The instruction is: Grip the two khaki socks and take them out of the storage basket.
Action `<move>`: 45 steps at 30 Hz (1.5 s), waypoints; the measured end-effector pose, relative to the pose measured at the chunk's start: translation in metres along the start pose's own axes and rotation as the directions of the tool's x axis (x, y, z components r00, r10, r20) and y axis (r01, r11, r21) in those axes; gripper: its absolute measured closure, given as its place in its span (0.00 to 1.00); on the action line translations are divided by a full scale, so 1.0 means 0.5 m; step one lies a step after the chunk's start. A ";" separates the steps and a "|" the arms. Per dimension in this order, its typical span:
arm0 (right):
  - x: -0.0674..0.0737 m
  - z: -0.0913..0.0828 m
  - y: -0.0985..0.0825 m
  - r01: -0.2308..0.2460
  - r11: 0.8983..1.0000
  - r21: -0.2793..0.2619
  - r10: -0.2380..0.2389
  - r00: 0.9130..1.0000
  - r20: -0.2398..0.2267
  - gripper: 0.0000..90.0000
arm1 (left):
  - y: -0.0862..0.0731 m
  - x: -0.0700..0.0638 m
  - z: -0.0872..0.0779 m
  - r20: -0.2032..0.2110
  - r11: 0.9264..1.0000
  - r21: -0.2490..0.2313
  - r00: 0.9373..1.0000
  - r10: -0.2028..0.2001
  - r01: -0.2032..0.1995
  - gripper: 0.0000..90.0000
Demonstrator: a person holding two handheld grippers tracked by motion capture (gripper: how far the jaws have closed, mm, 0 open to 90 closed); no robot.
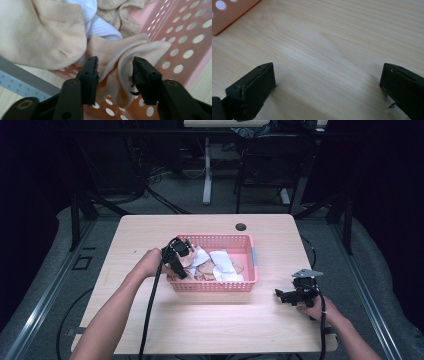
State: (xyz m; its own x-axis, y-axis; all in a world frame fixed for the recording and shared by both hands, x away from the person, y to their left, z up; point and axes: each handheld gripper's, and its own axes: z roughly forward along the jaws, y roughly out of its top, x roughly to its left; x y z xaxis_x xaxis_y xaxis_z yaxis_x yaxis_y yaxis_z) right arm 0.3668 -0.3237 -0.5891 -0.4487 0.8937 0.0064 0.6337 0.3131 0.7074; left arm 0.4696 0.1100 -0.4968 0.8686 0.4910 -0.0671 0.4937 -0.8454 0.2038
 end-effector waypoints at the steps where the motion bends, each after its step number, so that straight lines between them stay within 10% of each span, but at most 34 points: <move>1: 0.000 0.000 0.000 0.000 1.000 0.000 0.000 1.000 0.000 0.00 | 0.000 -0.003 0.001 -0.006 1.000 0.003 1.000 -0.004 0.004 0.69; 12: 0.000 0.000 0.000 0.000 1.000 0.000 0.000 1.000 0.000 0.00 | 0.002 -0.016 -0.003 -0.042 1.000 0.015 0.999 0.006 -0.005 0.93; 45: 0.000 0.000 0.000 -0.002 1.000 -0.001 0.002 1.000 0.000 0.00 | 0.023 -0.036 -0.124 -0.118 0.993 -0.089 0.991 0.062 -0.072 0.95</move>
State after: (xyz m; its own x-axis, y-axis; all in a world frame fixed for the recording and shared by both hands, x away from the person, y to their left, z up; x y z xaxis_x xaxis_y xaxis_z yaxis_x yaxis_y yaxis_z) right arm 0.3667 -0.3235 -0.5891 -0.4475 0.8943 0.0073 0.6339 0.3114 0.7079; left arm 0.4568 0.1045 -0.4326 0.8861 0.4594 0.0615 0.4237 -0.8566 0.2944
